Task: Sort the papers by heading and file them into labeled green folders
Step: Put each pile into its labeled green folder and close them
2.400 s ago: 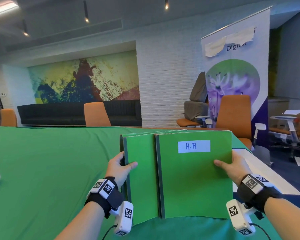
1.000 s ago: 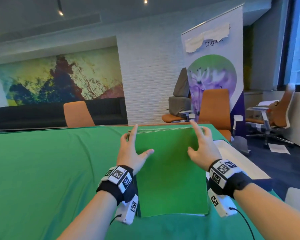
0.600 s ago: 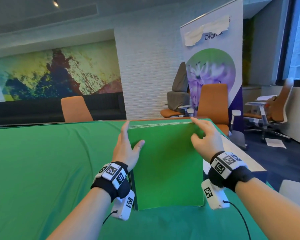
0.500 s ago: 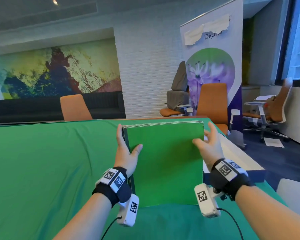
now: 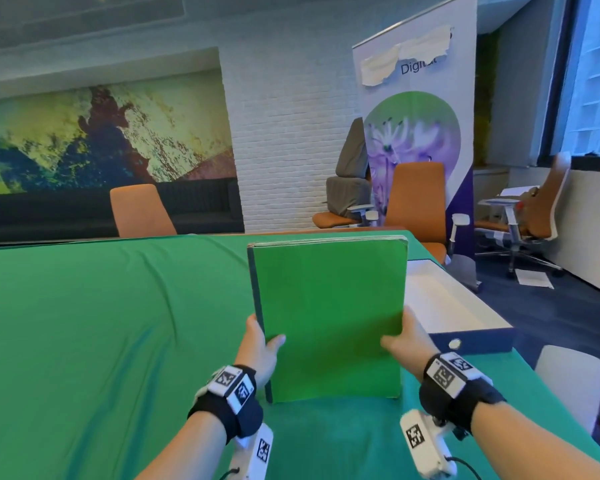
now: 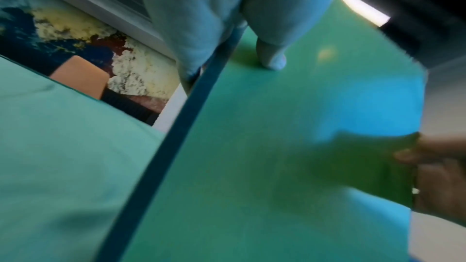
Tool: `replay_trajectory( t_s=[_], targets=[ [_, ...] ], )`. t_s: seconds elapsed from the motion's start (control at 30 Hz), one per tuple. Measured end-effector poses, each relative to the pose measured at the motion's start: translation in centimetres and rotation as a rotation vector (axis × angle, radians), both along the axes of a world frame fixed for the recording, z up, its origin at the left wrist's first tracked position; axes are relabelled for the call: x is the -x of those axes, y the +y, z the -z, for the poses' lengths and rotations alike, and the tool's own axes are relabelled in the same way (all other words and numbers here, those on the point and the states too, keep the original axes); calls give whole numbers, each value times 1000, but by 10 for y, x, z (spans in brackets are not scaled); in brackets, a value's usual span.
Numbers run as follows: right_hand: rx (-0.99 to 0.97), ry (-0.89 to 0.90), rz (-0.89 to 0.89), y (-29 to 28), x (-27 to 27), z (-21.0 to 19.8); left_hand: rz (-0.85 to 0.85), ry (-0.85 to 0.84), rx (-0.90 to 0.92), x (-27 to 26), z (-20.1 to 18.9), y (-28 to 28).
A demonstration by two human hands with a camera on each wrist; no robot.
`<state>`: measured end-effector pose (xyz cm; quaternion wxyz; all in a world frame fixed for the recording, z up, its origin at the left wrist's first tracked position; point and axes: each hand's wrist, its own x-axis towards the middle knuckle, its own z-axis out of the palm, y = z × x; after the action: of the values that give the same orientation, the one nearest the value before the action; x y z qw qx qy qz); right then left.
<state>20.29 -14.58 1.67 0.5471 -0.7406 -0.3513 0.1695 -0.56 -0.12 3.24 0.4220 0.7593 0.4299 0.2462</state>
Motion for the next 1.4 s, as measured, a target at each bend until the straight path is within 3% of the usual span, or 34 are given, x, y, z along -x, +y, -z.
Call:
replay_trajectory(
  t_s=[0.1, 0.17, 0.27, 0.4, 0.5, 0.57, 0.7, 0.97, 1.1, 1.23, 1.4],
  targets=[
    [459, -94, -111, -5, -11, 38, 25, 297, 29, 3, 38, 7],
    [596, -141, -122, -3, -12, 53, 9, 364, 37, 2, 48, 9],
    [592, -157, -35, 3, -14, 58, -19, 384, -7, -2, 45, 12],
    [536, -171, 40, 9, -27, 52, -44, 283, -78, -5, 23, 16],
    [369, -69, 115, 4, -45, 26, -41, 128, 53, -24, -7, 18],
    [284, -54, 196, -6, -60, -2, -30, 29, 135, -44, -27, 14],
    [302, -120, 296, -32, -100, -46, 22, -46, 180, -94, -48, -1],
    [379, -167, 354, -62, -199, -37, 110, -53, 309, -206, -35, -6],
    [533, -278, 422, -61, -234, -17, 174, 82, 267, -253, -11, -6],
    [622, -278, 417, -55, -259, 18, 260, 419, -22, -282, 14, 5],
    [690, -322, 371, -53, -274, 27, 368, 655, -209, -297, 21, 17]
  ],
)
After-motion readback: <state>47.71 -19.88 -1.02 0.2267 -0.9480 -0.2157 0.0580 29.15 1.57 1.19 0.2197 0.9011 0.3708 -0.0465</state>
